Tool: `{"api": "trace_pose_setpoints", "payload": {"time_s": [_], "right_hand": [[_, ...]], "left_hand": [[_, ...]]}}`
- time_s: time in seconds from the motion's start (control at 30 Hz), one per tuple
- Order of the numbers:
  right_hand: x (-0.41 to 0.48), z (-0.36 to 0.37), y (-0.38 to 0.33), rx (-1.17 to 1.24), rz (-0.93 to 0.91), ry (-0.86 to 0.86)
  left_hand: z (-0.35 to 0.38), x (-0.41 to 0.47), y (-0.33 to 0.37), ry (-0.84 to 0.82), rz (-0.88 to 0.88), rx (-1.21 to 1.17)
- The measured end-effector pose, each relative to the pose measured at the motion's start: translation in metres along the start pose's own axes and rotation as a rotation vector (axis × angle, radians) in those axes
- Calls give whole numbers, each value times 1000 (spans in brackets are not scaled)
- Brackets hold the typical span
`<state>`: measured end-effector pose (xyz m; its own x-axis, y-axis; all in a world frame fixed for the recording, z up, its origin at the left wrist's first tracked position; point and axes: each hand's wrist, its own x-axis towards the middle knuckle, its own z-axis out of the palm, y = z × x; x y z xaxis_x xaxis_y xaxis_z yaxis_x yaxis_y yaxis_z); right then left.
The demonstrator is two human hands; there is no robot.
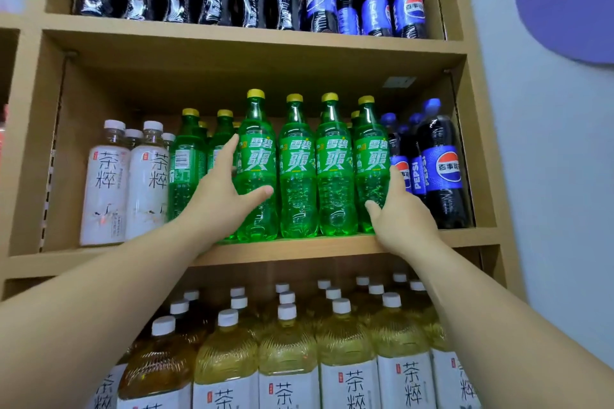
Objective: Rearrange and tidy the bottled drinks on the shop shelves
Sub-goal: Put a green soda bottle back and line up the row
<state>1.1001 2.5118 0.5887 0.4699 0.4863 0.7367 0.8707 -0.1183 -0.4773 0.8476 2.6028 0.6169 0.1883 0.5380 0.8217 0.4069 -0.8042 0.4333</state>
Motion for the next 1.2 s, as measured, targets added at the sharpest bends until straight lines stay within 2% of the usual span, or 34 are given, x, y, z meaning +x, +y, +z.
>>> {"api": "trace_pose_setpoints", "payload": {"time_s": [0.27,0.57,0.63,0.7,0.83,0.9,1.1,1.2], "right_hand": [[-1,-1,2,-7,-42,-28],[-1,7,6,-102,-43,-37],[-4,7,7,-59,-48,11],[-8,6,7,87,-60,114],[-34,16,-17,203,-213,342],[-54,25,-47,229,-320,370],[-106,67,-152,344,-598,238],[-119,86,-191,363,-693,131]], "left_hand": [[-4,0,-8,-119,-19,52],[1,-2,-7,-132,-2,144],[1,-11,-6,-128,41,157],[-7,-21,-7,-133,67,150],[-47,-47,-19,-106,119,239],[-75,-61,-27,-73,156,331],[-158,-93,-67,99,135,481],[-195,-108,-90,121,89,532]]}}
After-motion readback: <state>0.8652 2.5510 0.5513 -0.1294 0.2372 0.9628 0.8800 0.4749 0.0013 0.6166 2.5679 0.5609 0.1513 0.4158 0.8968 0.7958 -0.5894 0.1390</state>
